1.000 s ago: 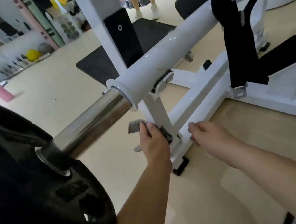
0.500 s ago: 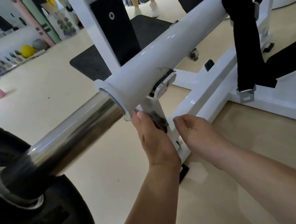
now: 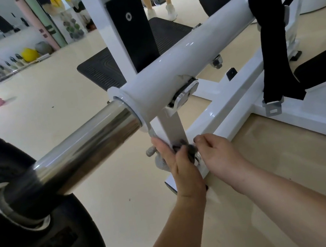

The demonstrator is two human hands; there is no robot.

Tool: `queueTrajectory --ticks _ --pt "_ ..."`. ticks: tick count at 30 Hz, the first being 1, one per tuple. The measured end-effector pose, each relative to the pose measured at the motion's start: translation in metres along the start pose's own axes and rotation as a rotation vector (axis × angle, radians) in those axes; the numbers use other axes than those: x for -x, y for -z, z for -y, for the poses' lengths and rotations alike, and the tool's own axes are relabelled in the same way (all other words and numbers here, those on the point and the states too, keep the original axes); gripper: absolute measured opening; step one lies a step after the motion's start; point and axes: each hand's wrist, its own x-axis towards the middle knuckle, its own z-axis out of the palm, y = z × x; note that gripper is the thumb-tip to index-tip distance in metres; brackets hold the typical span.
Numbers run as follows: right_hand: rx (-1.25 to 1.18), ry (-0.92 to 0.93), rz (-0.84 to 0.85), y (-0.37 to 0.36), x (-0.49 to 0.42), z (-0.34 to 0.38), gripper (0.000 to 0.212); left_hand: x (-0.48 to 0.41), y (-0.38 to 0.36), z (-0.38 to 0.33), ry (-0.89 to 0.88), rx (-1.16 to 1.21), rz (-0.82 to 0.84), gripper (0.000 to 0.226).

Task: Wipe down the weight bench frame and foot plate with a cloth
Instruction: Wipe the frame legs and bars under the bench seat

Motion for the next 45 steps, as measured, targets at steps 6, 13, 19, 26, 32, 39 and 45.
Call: queueTrajectory --ticks 6,13,19,26,32,39,45 --pt "0.078 -0.037 0.040 0.003 0.006 -0.012 0.040 0.030 0.037 0.037 -0.006 -0.378 -0.036 0.065" --pt "0.126 -0.171 0.113 0.009 0.024 -0.042 0.038 0.007 0.089 0.039 0.091 -0.293 -0.529 0.036" --pt "0.117 -0.214 0.093 0.009 0.021 -0.051 0.039 -0.014 0.068 0.057 0.333 -0.524 0.057 0.049" --pt "0.101 -0.230 0.127 0.000 0.014 -0.052 0.039 -0.002 0.084 0.092 0.088 -0.754 0.134 0.063" --pt "0.081 -0.256 0.081 -0.008 0.009 -0.055 0.040 -0.002 0.071 0.112 0.131 -0.765 0.092 0.071" --pt "0.110 -0.236 0.125 -0.003 0.016 -0.063 0.039 0.005 0.086 0.100 0.057 -0.865 0.119 0.074" --pt "0.065 -0.232 0.092 -0.004 0.020 -0.055 0.039 0.038 0.054 0.059 0.099 -0.419 -0.193 0.037"
